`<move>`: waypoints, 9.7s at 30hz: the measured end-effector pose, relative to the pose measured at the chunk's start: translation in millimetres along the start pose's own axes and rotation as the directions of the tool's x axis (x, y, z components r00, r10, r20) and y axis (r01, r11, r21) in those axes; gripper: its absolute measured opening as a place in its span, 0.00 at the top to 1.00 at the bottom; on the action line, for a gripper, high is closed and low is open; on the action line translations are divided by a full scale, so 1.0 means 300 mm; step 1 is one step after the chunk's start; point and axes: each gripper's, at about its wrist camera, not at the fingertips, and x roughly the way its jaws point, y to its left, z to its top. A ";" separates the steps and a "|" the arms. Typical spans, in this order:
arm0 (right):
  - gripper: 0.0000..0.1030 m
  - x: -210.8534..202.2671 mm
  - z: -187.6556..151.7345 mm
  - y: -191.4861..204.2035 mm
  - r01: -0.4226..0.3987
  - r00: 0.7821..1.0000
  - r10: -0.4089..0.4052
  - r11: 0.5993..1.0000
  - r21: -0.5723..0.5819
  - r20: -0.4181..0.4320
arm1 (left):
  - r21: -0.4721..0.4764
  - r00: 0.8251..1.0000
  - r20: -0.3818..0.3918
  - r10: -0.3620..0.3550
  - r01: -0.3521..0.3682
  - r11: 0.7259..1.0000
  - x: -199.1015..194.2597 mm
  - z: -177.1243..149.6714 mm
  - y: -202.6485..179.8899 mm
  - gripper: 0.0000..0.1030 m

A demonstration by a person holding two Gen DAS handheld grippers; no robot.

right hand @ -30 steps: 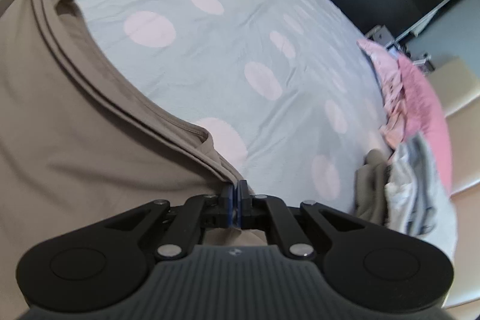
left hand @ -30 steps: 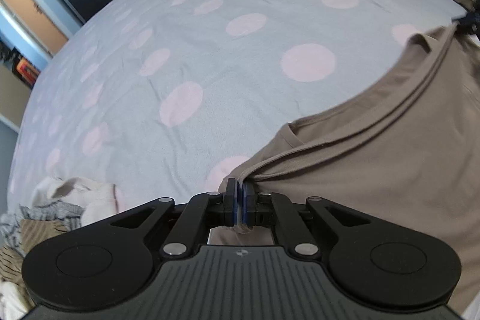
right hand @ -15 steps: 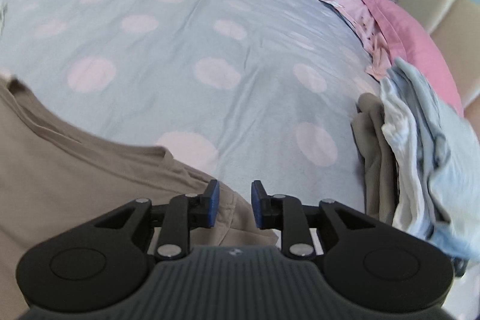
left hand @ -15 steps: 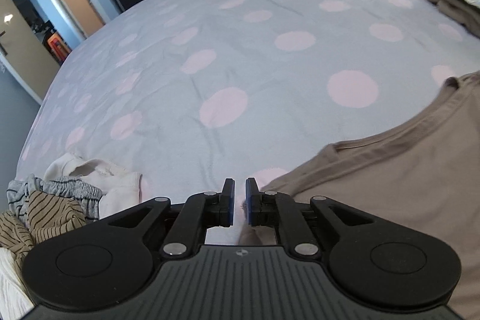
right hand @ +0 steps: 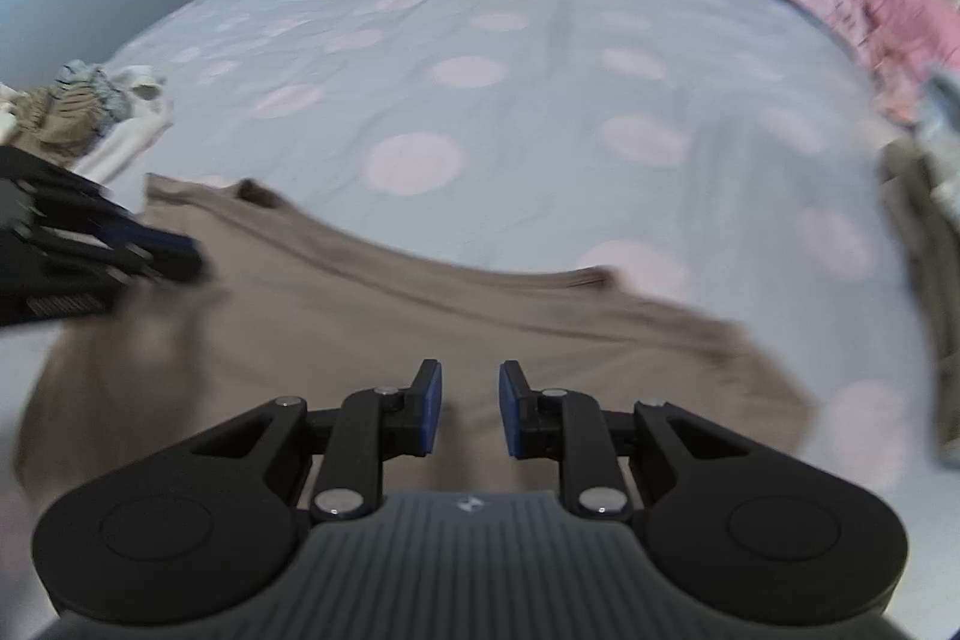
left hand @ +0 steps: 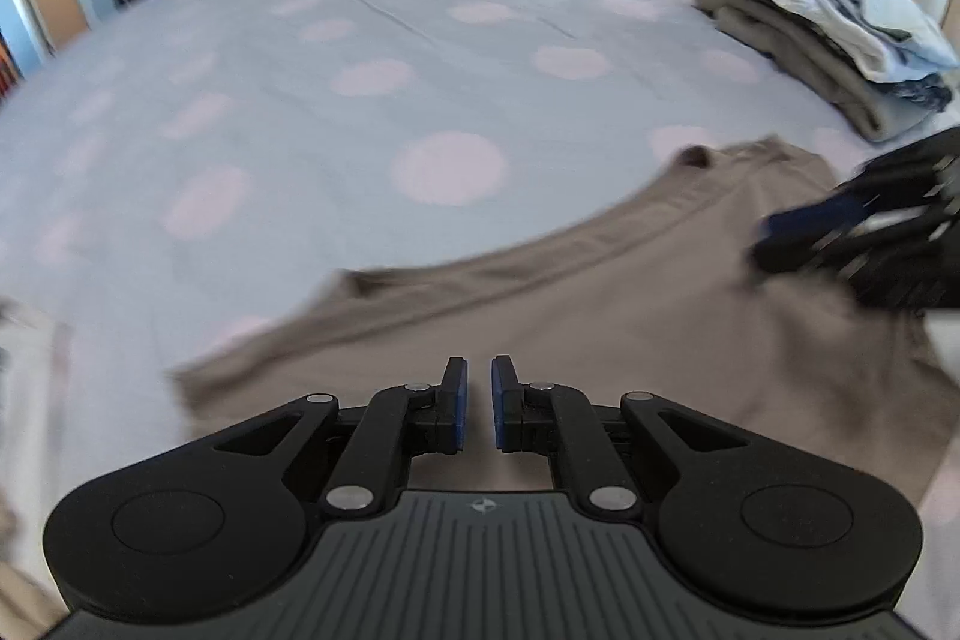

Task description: Fold clothes

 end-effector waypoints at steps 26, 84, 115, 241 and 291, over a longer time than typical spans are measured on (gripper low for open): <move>0.83 0.122 0.041 -0.111 0.104 0.993 -0.111 0.985 0.140 0.041 | -0.238 0.988 0.093 0.126 -0.101 0.966 0.057 0.101 0.164 0.95; 0.89 -0.267 -0.592 0.102 0.370 0.927 -0.375 0.911 -0.183 0.009 | 0.027 0.980 0.010 0.201 -0.201 0.979 -0.355 -0.602 -0.069 0.98; 0.64 -0.326 -0.680 0.243 0.430 0.892 -0.441 0.753 -0.498 0.103 | 0.385 0.935 0.129 0.331 -0.355 0.852 -0.415 -0.675 -0.198 0.91; 0.69 -0.739 -0.812 0.613 0.159 0.987 -0.143 0.724 -0.672 0.080 | 0.288 0.990 0.068 0.123 -0.137 0.948 -0.713 -0.722 -0.459 1.00; 0.86 -0.313 -0.556 -0.009 0.253 0.964 -0.199 0.886 0.389 -0.174 | -0.151 0.979 -0.064 0.193 -0.201 0.968 -0.388 -0.499 -0.151 0.89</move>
